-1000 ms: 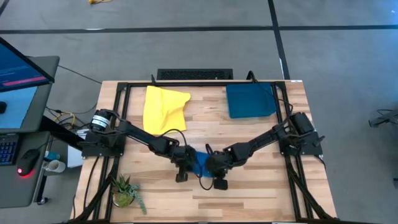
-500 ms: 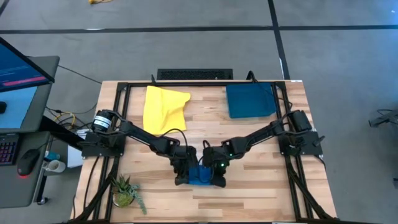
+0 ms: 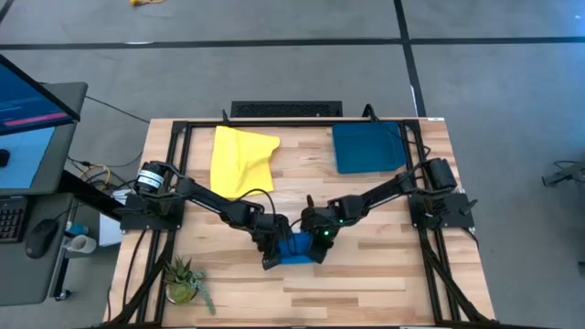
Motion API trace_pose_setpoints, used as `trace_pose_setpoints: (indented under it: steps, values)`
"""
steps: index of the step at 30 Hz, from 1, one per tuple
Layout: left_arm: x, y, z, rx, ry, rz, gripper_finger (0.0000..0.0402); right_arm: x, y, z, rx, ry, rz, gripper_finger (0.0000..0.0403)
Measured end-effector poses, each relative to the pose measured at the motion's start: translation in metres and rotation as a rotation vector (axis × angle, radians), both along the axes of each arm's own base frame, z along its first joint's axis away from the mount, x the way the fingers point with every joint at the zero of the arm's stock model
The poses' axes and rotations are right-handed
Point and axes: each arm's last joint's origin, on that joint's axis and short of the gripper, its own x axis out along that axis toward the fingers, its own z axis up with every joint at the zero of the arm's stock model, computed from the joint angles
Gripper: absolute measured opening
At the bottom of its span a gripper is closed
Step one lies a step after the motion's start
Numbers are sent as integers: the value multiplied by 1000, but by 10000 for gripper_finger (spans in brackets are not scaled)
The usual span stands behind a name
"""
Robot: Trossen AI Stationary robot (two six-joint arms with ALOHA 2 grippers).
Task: Roll microfiber towels into tight, uniform cylinder then place into a basket
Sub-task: Roll the blue microfiber cloth
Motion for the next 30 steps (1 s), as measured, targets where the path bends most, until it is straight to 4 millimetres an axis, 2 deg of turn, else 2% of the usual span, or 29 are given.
trace_pose_setpoints:
  steps: [4, 12, 16, 22, 27, 30]
  values:
    - [-1, 0, 0, 24, -24, -40, 36, -3, -2, -3, 2, 23, -17, 14]
    - [-5, -2, -1, 28, -33, -131, 117, -7, -2, -4, 18, 65, -1, 12]
    - [-6, -4, 1, 72, -72, -177, 135, -7, -2, -4, 12, 59, 0, 15]
    - [-19, -17, 18, 317, -124, -185, 137, -6, -2, -4, -1, 45, 7, 13]
    - [-28, -44, 40, 590, -327, -239, 137, -6, -3, -5, -8, 43, 5, 15]
    - [-27, -61, 46, 674, -471, -252, 137, -6, -3, -5, -10, 41, 4, 12]
